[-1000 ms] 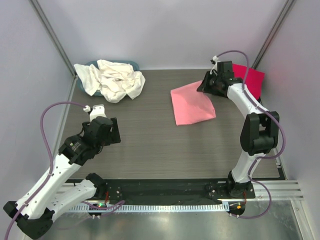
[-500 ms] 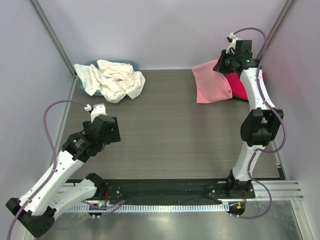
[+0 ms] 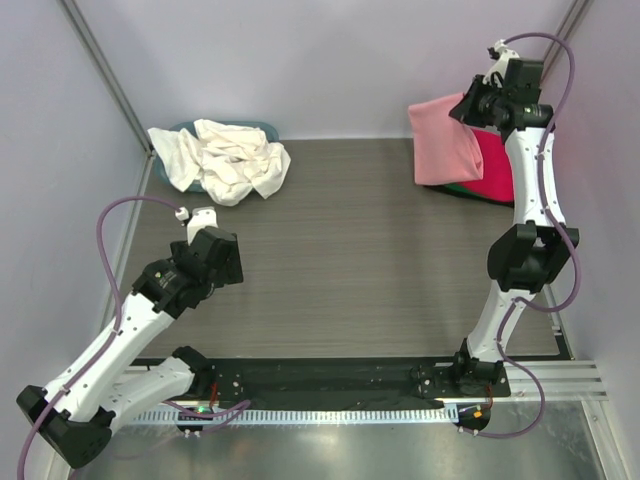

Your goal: Fold and stack the t-shirts

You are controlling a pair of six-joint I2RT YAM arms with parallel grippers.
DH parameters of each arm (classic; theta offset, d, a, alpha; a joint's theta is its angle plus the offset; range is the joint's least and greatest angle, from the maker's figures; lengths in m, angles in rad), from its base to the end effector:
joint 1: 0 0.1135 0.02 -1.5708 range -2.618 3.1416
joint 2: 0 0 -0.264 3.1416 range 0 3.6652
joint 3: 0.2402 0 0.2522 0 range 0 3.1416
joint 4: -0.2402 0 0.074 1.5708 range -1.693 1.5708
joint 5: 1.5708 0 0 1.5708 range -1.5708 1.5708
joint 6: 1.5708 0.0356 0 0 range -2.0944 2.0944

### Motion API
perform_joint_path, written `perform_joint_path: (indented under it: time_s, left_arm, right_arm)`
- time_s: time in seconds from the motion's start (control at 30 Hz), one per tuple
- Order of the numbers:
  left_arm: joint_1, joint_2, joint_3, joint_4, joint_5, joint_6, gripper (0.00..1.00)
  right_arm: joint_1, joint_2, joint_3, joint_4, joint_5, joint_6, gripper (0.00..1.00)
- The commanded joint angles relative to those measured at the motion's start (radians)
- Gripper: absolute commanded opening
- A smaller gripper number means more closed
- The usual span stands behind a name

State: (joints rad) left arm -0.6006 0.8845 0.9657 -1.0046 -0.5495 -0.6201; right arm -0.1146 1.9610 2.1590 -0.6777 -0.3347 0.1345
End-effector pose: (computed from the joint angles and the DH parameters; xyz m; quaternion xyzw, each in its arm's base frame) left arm 0.1383 -0.0722 0.3142 -0.0952 0.9116 0.0353 0.3983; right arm 0.4427 -0.0392 0.4150 0.0190 0.8471 0.1475 0.5102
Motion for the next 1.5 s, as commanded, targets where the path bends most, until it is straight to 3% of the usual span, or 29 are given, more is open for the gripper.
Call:
perform_joint_path:
  time_s: [0.0, 0.33, 1.33, 1.37, 1.4, 1.43, 1.47]
  left_arm:
    - [0.004, -0.007, 0.004, 0.015, -0.033, -0.009, 0.82]
    - [0.004, 0.007, 0.004, 0.014, -0.033, -0.009, 0.81]
    - [0.004, 0.065, 0.002, 0.017, -0.021, -0.006, 0.79]
    - [0.004, 0.068, 0.007, 0.015, -0.023, -0.006, 0.79]
    - [0.004, 0.070, 0.005, 0.017, -0.021, -0.006, 0.79]
    - [0.004, 0.070, 0.005, 0.015, -0.020, -0.006, 0.79]
    - [0.004, 0.070, 0.004, 0.014, -0.018, -0.006, 0.79]
  right_arm:
    - [-0.036, -0.010, 0.082, 0.032, -0.046, 0.019, 0.01]
    - [-0.108, 0.047, 0.194, 0.026, -0.090, 0.057, 0.01]
    - [-0.313, 0.300, 0.314, 0.006, -0.136, 0.076, 0.01]
    - [-0.318, 0.317, 0.320, 0.003, -0.115, 0.082, 0.06]
    - [-0.326, 0.331, 0.325, 0.004, -0.092, 0.091, 0.21]
    - [-0.327, 0.370, 0.335, 0.001, -0.063, 0.094, 0.62]
    - [-0.329, 0.392, 0.379, -0.023, 0.006, 0.103, 0.72]
